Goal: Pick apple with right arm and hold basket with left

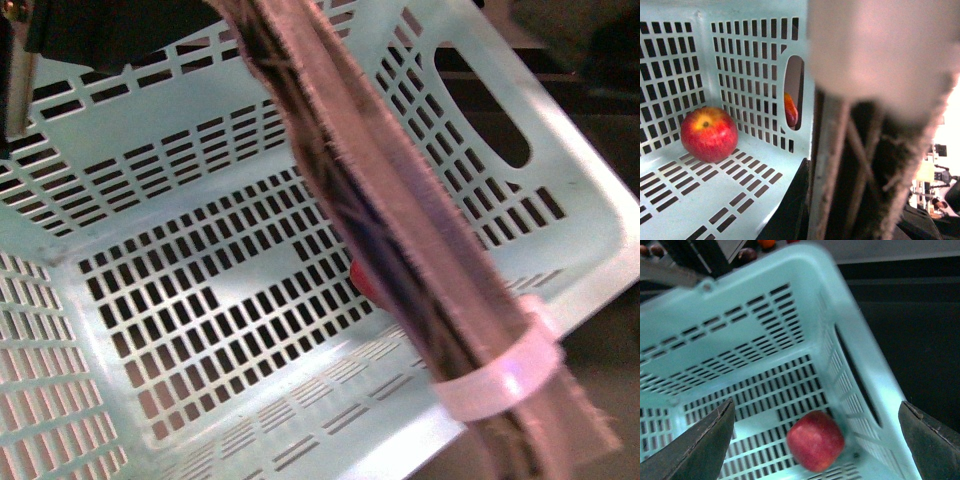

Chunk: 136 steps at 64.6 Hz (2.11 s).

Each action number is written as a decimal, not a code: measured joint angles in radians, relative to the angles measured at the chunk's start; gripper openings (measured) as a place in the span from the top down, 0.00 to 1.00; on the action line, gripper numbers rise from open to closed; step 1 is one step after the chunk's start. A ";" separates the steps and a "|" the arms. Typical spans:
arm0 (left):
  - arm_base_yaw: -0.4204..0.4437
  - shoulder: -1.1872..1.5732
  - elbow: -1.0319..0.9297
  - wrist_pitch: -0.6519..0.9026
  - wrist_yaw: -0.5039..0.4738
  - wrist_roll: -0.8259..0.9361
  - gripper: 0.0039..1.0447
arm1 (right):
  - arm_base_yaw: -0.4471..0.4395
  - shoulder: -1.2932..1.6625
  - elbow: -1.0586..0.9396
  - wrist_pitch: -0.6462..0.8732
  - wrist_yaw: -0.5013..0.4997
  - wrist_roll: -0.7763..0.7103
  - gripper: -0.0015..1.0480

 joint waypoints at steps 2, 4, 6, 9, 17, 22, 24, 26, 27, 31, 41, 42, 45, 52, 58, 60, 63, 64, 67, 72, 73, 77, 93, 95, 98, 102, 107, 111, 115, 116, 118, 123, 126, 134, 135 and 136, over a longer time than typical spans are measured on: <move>0.000 0.000 0.001 0.000 0.001 -0.001 0.94 | -0.014 -0.026 0.000 -0.017 0.024 0.000 0.09; 0.002 0.000 0.002 0.000 0.001 -0.002 0.94 | -0.023 -0.044 0.000 -0.028 0.048 -0.002 0.09; 0.002 0.000 0.002 0.000 -0.005 -0.002 0.94 | -0.040 -0.074 0.000 -0.047 0.080 -0.006 0.09; 0.002 0.001 0.002 0.000 -0.009 0.001 0.94 | -0.075 -0.141 0.000 -0.095 0.124 -0.008 0.09; 0.002 0.001 0.002 0.000 -0.004 0.000 0.94 | -0.165 -0.291 -0.074 -0.032 0.117 -0.089 0.17; 0.002 0.001 0.002 0.000 0.005 0.000 0.94 | -0.212 -0.360 -0.160 0.107 0.084 -0.167 0.29; 0.002 0.001 0.002 0.000 0.005 -0.002 0.94 | -0.227 -0.382 -0.186 0.131 0.071 -0.185 0.34; 0.002 0.001 0.002 0.000 0.005 -0.002 0.94 | -0.239 -0.399 -0.208 0.140 0.056 -0.201 0.38; 0.002 0.001 0.002 0.000 0.005 -0.002 0.94 | -0.243 -0.405 -0.215 0.141 0.052 -0.209 0.40; 0.001 0.001 0.002 0.000 0.006 -0.001 0.94 | -0.264 -0.428 -0.252 0.144 0.031 -0.227 0.50; 0.002 0.001 0.002 0.000 0.002 -0.001 0.94 | -0.311 -0.492 -0.321 0.142 -0.014 -0.245 0.75; 0.002 0.001 0.002 0.000 0.000 -0.001 0.94 | -0.317 -0.502 -0.328 0.142 -0.021 -0.246 0.79; 0.002 0.001 0.002 0.000 -0.002 0.000 0.94 | -0.327 -0.521 -0.340 0.137 -0.031 -0.251 0.85; 0.002 0.001 0.002 0.000 -0.002 -0.001 0.94 | -0.351 -0.564 -0.370 0.123 -0.051 -0.254 0.98; 0.001 0.001 0.002 0.000 0.002 -0.001 0.94 | -0.413 -0.605 -0.395 0.103 -0.138 -0.257 0.98; 0.001 0.001 0.002 0.000 0.004 -0.001 0.94 | -0.434 -0.618 -0.401 0.097 -0.153 -0.257 0.98; 0.001 0.001 0.002 0.000 0.005 -0.001 0.94 | -0.452 -0.635 -0.409 0.090 -0.151 -0.257 0.98; 0.001 0.001 0.002 0.000 0.005 -0.001 0.94 | -0.457 -0.643 -0.413 0.086 -0.151 -0.256 0.98; 0.002 0.001 0.002 0.000 0.005 -0.001 0.94 | -0.459 -0.659 -0.420 0.077 -0.156 -0.257 0.98; 0.001 0.002 0.002 0.000 0.004 0.000 0.94 | -0.460 -0.686 -0.431 0.063 -0.159 -0.257 0.98; 0.001 0.001 0.002 0.000 0.004 0.000 0.94 | -0.460 -0.692 -0.433 0.058 -0.159 -0.257 0.98; 0.002 0.002 0.002 0.000 0.004 -0.001 0.94 | -0.461 -0.716 -0.441 0.044 -0.159 -0.257 0.98; 0.002 0.002 0.002 0.000 0.004 0.000 0.94 | -0.461 -0.797 -0.465 -0.013 -0.159 -0.257 0.98; 0.001 0.002 0.002 0.000 0.004 0.000 0.94 | -0.461 -0.805 -0.476 -0.001 -0.159 -0.257 0.98; 0.001 0.002 0.002 0.000 0.005 -0.001 0.94 | -0.461 -0.814 -0.478 0.000 -0.159 -0.257 0.98; 0.001 0.002 0.002 0.000 0.005 -0.001 0.94 | -0.461 -0.835 -0.478 -0.010 -0.159 -0.258 0.98; 0.001 0.002 0.002 0.000 0.004 -0.001 0.94 | -0.461 -0.863 -0.478 -0.037 -0.159 -0.258 0.98; 0.001 0.002 0.002 0.000 0.004 0.000 0.94 | -0.461 -0.880 -0.478 -0.055 -0.159 -0.258 0.98; 0.002 0.002 0.002 0.000 0.003 0.000 0.94 | -0.461 -0.895 -0.478 -0.071 -0.159 -0.258 0.98; 0.002 0.002 0.002 0.000 0.003 0.000 0.94 | -0.461 -0.898 -0.478 -0.073 -0.159 -0.258 0.98; 0.001 0.002 0.002 0.000 0.004 -0.001 0.94 | -0.461 -0.905 -0.478 -0.080 -0.159 -0.258 0.98; 0.001 0.002 0.002 0.000 0.004 0.000 0.94 | -0.461 -0.923 -0.478 -0.098 -0.159 -0.258 0.98; 0.001 0.002 0.002 0.000 0.004 -0.001 0.94 | -0.461 -0.931 -0.478 -0.107 -0.159 -0.258 0.98; 0.002 0.002 0.002 0.000 0.004 0.000 0.94 | -0.461 -1.071 -0.478 -0.272 -0.159 -0.258 0.98; 0.002 0.002 0.002 0.000 0.004 0.000 0.94 | -0.461 -1.079 -0.478 -0.275 -0.160 -0.258 0.98; 0.002 0.002 0.002 0.000 0.004 0.000 0.94 | -0.461 -1.085 -0.478 -0.276 -0.160 -0.258 0.98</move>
